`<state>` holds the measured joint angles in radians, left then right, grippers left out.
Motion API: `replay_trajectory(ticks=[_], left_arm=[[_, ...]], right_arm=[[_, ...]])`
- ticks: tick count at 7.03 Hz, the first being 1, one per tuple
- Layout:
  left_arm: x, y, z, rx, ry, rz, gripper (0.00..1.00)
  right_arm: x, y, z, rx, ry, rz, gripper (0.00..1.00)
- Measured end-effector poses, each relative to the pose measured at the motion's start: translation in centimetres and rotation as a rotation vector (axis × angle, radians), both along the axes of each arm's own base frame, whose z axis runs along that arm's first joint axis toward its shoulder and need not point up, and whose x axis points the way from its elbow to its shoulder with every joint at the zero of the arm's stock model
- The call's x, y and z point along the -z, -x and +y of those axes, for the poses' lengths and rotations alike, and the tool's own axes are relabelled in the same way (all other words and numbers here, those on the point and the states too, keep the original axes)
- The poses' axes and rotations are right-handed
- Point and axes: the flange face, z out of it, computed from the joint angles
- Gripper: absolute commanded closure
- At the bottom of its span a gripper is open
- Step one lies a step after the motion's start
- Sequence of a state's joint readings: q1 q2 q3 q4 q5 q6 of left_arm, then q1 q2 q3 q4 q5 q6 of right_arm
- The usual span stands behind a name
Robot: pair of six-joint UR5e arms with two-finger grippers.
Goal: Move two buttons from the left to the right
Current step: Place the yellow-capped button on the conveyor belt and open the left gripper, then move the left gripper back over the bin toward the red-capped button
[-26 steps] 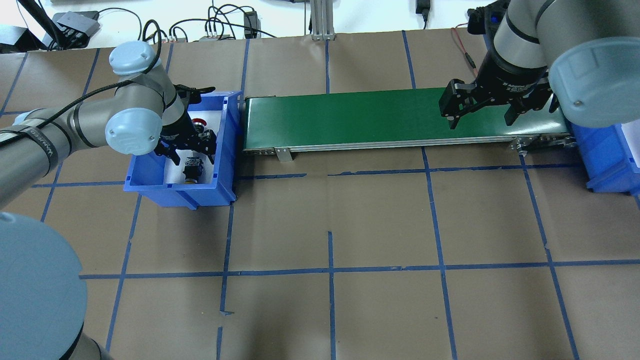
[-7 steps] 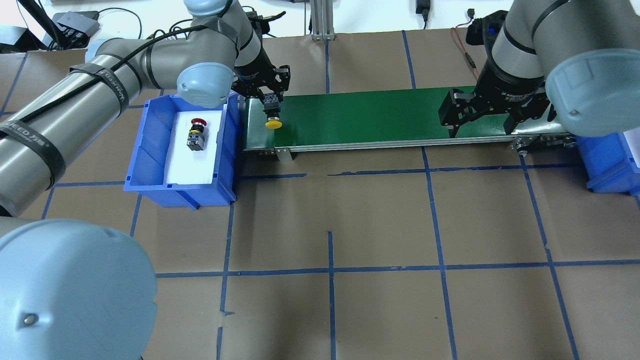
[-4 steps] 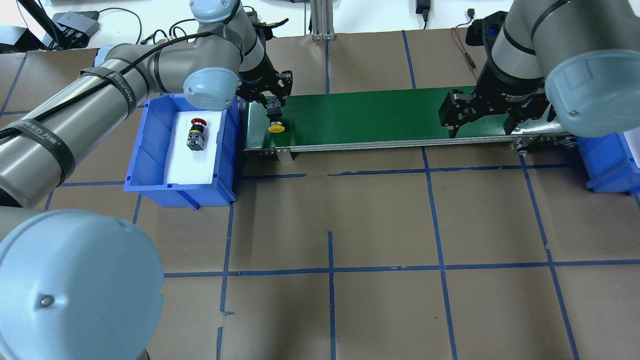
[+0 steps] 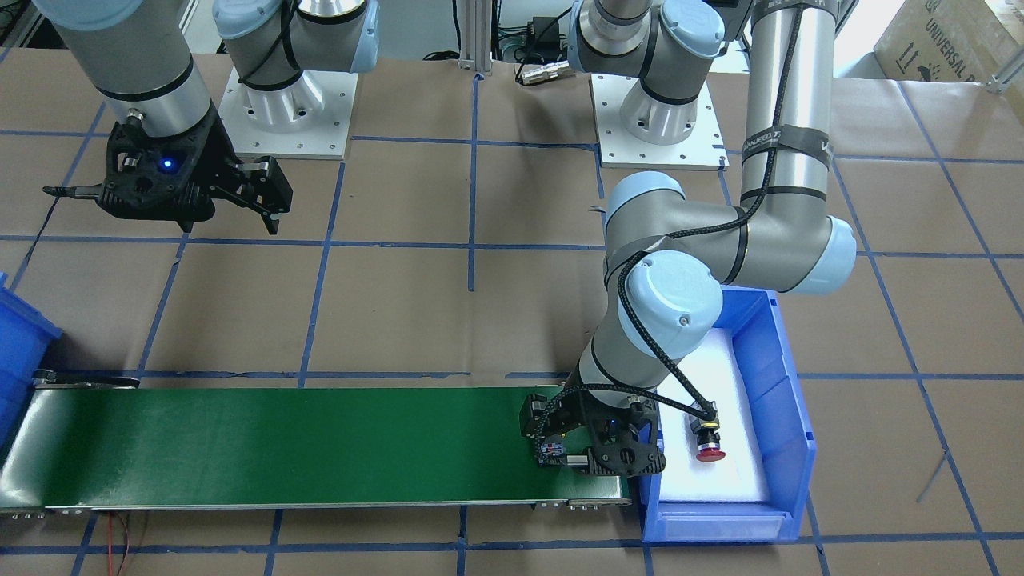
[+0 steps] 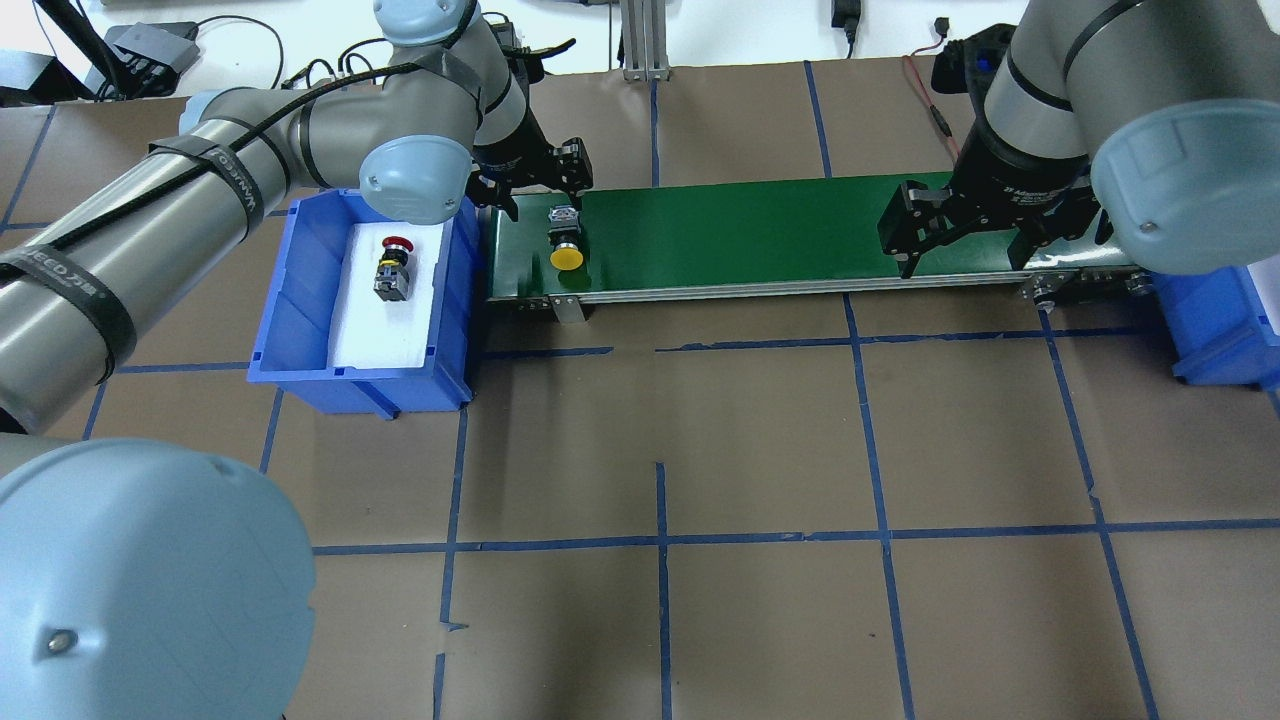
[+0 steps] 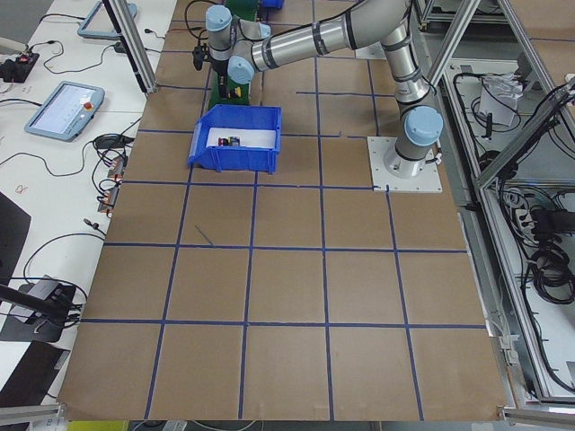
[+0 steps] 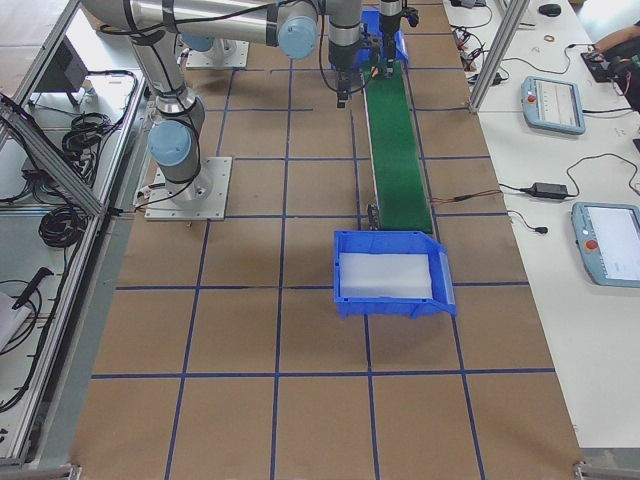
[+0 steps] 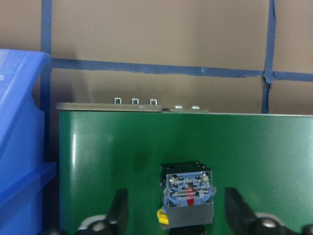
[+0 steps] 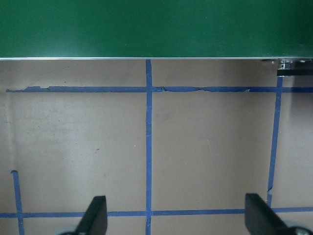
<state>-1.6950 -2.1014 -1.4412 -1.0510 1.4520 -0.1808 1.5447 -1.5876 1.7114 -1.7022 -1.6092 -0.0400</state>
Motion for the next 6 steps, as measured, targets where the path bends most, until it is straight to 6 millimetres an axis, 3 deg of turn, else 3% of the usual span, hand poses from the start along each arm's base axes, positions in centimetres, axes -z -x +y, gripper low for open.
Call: replay_trajectory(ticks=[2,4,6], left_arm=[[-5.1,-0.5,2.5,0.006,-0.021,-0.012,0.01],[-11.6,-2.3,5.5,-0.003,-0.015,-0.021,0.00],[-17.2,-7.6,8.8,-0.014,-0.039,-0.031,0.00]], right_arm=[[0.0,0.0,0.0,0.000,0.000,0.000,0.00],[0.0,0.0,0.0,0.000,0.000,0.000,0.00],[0.0,0.0,0.0,0.000,0.001,0.000,0.00]])
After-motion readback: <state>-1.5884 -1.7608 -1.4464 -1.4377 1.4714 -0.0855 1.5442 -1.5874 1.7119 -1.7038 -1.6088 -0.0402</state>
